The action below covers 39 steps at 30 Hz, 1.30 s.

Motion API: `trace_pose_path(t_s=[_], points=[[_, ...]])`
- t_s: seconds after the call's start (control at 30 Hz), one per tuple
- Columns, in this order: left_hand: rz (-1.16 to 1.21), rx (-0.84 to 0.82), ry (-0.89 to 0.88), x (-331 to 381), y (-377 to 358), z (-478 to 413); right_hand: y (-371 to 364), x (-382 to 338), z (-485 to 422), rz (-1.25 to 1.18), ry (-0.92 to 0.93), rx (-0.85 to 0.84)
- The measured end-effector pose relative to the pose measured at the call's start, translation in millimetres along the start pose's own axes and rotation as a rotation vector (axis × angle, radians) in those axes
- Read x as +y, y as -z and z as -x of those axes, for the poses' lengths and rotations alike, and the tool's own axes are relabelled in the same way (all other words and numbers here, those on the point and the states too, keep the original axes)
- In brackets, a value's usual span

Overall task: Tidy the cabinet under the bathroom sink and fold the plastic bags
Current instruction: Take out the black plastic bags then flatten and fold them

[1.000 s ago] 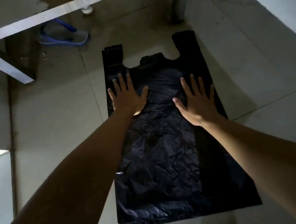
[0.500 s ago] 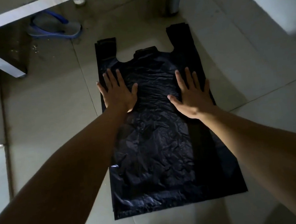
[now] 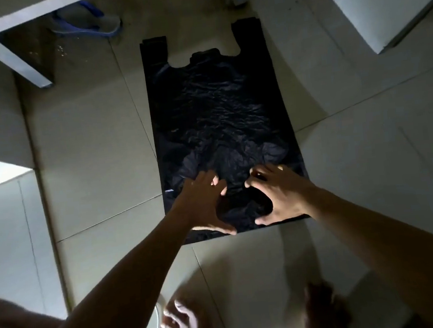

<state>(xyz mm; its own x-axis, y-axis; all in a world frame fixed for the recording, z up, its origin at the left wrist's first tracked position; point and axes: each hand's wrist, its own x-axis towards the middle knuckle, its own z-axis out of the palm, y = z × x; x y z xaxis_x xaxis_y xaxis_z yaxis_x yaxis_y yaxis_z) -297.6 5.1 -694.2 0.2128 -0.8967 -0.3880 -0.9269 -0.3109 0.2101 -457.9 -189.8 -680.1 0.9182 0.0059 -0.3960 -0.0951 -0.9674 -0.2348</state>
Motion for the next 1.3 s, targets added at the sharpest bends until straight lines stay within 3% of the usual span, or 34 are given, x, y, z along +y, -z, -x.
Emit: trace_pose_path(t_s=[0.13,0.3,0.4,0.53,0.7,0.83,0.97,1.07,1.13,1.2,1.3], points=[[-0.106,-0.066,0.012,8.9,-2.0,4.3,-4.3,-7.6,9.4,0.087,-0.006,-0.085],[0.172,0.016,-0.009,-5.9,12.6,-5.6,-6.1,-5.6,11.2,0.101,-0.01,-0.038],[0.249,-0.02,0.001,-10.2,14.5,-3.0,-4.8,-3.3,8.1,-0.035,0.004,0.052],[0.09,-0.066,-0.001,-1.0,8.9,5.1,7.5,0.2,7.7,-0.201,-0.038,0.069],[0.151,-0.036,0.122,7.8,21.3,-1.6,19.4,4.7,5.7,-0.041,-0.001,0.017],[-0.086,-0.166,0.202,6.9,34.1,-3.0,25.3,-1.1,0.1,0.112,-0.098,0.026],[0.069,-0.36,0.231,6.7,41.3,-0.1,43.7,-7.9,-2.0,0.015,-0.2,-0.184],[0.254,-0.678,0.266,11.2,52.8,5.1,65.3,-11.3,-2.1,-0.208,-0.308,-0.517],[0.251,-0.785,0.258,15.8,63.9,8.2,79.3,-13.9,-0.9,-0.252,-0.379,-0.706],[0.248,-0.799,0.252,16.2,79.3,9.6,91.0,-14.9,0.4,-0.253,-0.412,-0.775],[0.242,-0.766,0.271,3.2,111.1,6.2,108.8,-8.9,-4.1,-0.221,-0.425,-0.724]])
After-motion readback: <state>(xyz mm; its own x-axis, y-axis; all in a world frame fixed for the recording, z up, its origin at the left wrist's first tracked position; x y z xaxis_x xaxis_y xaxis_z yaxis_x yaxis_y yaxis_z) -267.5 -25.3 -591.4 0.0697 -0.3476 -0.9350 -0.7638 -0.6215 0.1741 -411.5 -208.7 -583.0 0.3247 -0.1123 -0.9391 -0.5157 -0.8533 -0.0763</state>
